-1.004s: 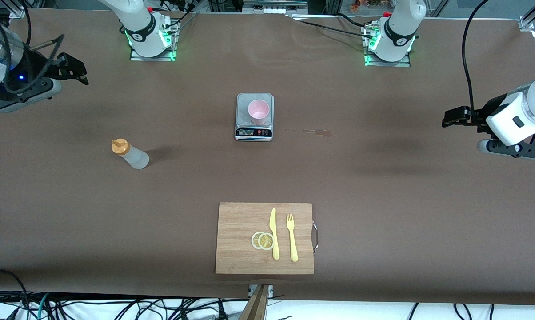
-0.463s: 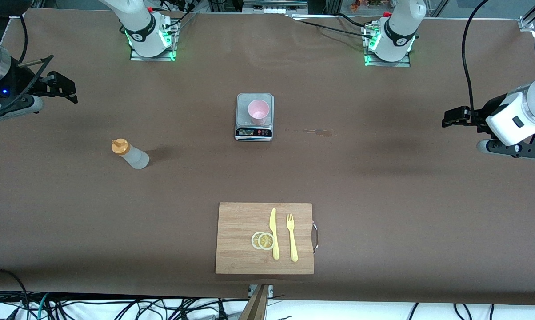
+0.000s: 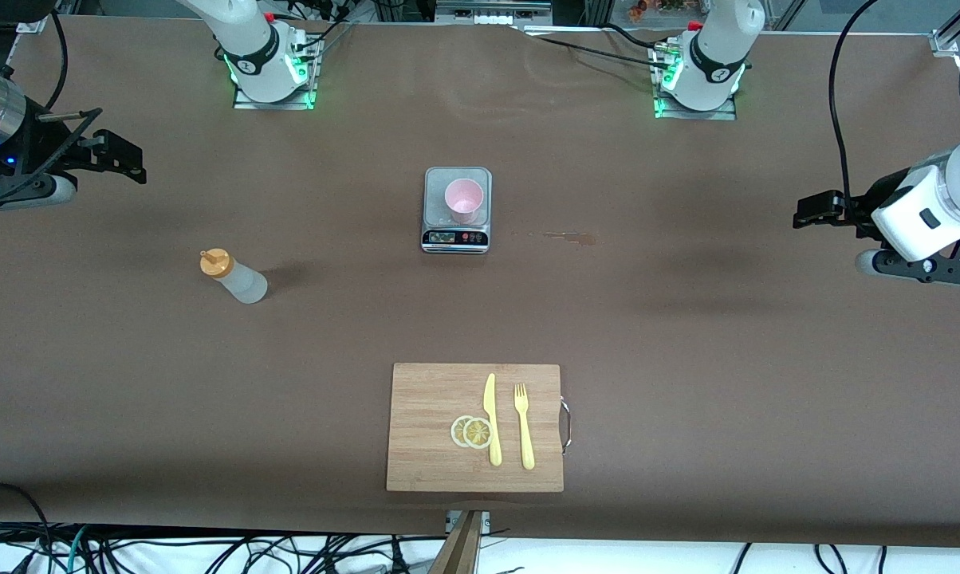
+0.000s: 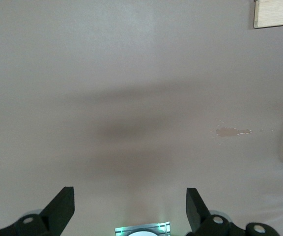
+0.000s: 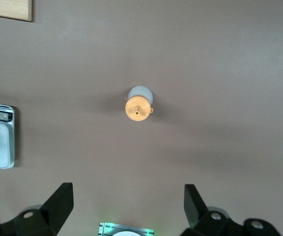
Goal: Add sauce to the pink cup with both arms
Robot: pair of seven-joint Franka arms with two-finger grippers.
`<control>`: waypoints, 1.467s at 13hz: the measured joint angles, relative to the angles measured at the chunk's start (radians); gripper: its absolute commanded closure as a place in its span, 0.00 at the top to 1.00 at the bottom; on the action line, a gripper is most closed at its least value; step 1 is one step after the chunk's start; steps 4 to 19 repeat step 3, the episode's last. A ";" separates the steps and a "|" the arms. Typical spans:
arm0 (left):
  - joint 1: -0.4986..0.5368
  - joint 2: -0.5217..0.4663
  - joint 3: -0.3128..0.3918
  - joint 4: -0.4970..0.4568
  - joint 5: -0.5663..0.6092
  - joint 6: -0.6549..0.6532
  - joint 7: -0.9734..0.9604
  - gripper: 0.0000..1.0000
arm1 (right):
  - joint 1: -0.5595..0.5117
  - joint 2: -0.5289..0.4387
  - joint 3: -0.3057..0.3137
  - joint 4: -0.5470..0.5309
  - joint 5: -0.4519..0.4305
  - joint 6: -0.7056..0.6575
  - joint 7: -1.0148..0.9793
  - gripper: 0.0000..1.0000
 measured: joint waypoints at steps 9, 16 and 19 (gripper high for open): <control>0.000 0.000 0.000 0.000 0.000 0.000 0.000 1.00 | 0.000 0.000 0.000 0.000 0.005 0.000 0.000 1.00; 0.000 0.000 0.000 0.000 0.000 0.000 0.000 1.00 | 0.000 0.000 0.000 0.000 0.005 0.000 0.000 1.00; 0.000 0.000 0.000 0.000 0.000 0.000 0.000 1.00 | 0.000 0.000 0.000 0.000 0.005 0.000 0.000 1.00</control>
